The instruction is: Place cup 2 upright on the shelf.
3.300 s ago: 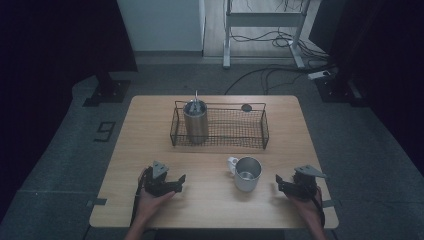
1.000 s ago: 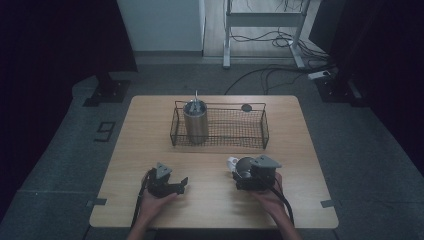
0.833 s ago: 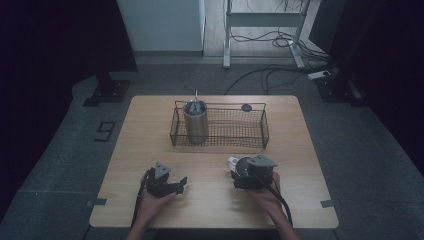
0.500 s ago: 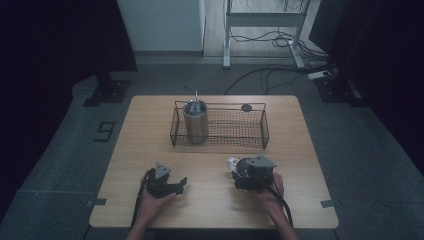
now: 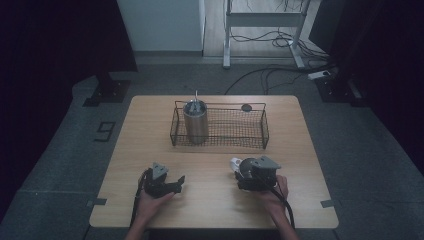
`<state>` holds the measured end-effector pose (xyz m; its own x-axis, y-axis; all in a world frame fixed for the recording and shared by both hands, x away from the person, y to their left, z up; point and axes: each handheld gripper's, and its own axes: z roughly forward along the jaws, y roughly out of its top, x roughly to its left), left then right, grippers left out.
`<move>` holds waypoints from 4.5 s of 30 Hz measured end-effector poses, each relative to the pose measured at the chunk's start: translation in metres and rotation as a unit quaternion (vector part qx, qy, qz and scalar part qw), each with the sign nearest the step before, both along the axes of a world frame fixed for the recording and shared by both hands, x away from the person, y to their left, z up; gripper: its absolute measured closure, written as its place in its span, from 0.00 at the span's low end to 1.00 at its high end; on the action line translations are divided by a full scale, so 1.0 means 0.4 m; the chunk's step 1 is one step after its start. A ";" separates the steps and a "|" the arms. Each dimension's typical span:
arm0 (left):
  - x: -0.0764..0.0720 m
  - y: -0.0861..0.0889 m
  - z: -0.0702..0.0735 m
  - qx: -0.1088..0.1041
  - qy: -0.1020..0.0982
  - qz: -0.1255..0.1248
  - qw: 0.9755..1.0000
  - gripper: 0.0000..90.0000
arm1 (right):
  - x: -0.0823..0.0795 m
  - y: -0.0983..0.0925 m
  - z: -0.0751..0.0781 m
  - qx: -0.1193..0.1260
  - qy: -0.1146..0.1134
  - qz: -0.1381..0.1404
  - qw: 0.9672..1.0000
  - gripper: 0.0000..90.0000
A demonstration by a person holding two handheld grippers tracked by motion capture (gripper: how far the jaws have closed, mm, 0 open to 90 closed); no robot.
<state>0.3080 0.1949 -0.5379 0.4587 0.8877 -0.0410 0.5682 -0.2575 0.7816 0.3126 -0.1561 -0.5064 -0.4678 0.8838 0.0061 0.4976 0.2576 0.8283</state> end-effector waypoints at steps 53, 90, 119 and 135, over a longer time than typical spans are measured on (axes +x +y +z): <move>-0.001 -0.005 -0.001 0.001 0.011 -0.011 1.000 0.16 | 0.026 0.021 0.212 0.046 -0.027 -0.011 0.999 0.07; -0.006 -0.013 -0.005 0.007 0.020 -0.015 1.000 0.16 | 0.101 0.053 0.271 0.068 -0.038 -0.012 0.997 0.07; -0.009 -0.008 -0.001 0.004 0.018 -0.015 1.000 0.16 | 0.172 0.066 0.310 0.063 -0.047 -0.017 0.997 0.07; -0.010 -0.008 -0.002 0.010 0.017 -0.015 1.000 0.16 | 0.229 0.037 0.308 0.063 -0.041 -0.029 0.997 0.07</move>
